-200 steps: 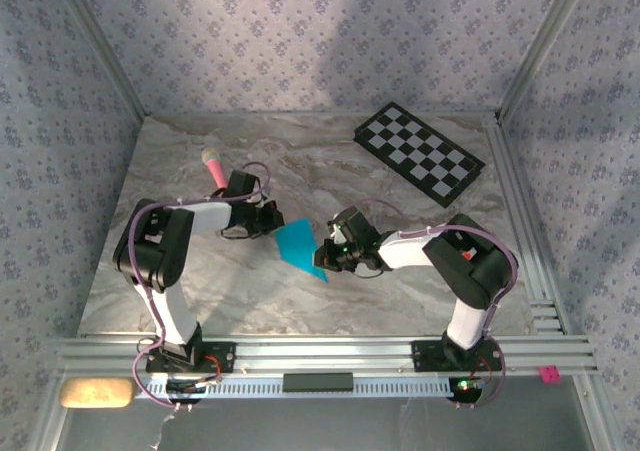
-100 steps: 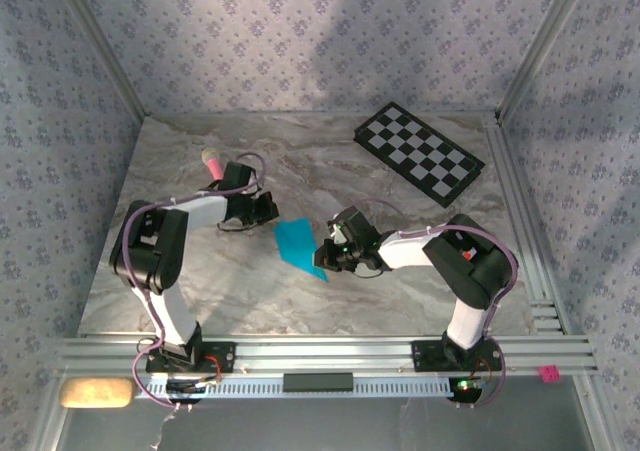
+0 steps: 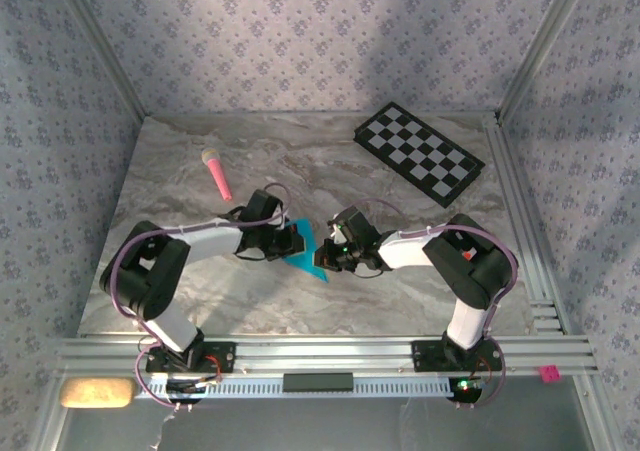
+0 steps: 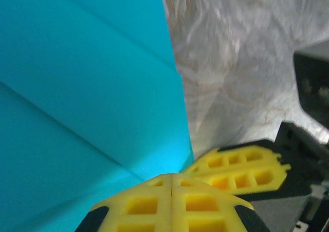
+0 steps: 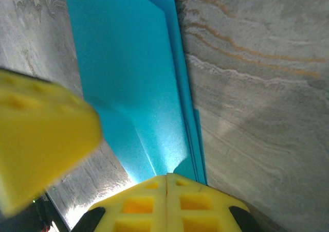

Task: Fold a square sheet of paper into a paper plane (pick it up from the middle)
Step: Fourth fold the wing at the center of the table.

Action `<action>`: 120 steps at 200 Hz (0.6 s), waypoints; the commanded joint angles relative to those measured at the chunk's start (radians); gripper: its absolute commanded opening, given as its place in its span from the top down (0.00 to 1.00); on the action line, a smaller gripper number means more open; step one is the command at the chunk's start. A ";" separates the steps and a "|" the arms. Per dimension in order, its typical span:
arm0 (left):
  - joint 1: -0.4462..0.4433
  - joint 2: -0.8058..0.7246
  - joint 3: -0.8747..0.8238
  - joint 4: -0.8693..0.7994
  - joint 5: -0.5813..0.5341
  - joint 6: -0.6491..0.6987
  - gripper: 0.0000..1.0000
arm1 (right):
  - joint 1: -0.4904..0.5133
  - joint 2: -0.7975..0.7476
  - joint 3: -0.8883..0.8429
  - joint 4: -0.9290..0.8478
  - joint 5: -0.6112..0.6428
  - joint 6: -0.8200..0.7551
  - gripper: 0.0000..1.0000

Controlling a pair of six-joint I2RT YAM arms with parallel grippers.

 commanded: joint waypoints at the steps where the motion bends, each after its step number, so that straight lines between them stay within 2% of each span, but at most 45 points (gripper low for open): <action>1: -0.037 -0.006 -0.008 0.061 0.019 -0.044 1.00 | -0.003 0.058 -0.048 -0.208 0.053 -0.015 1.00; 35: -0.064 0.036 -0.019 0.100 0.012 -0.063 1.00 | -0.004 0.057 -0.051 -0.208 0.053 -0.017 1.00; 120: -0.069 0.093 -0.031 0.044 -0.071 -0.027 1.00 | -0.003 0.058 -0.067 -0.197 0.056 -0.015 1.00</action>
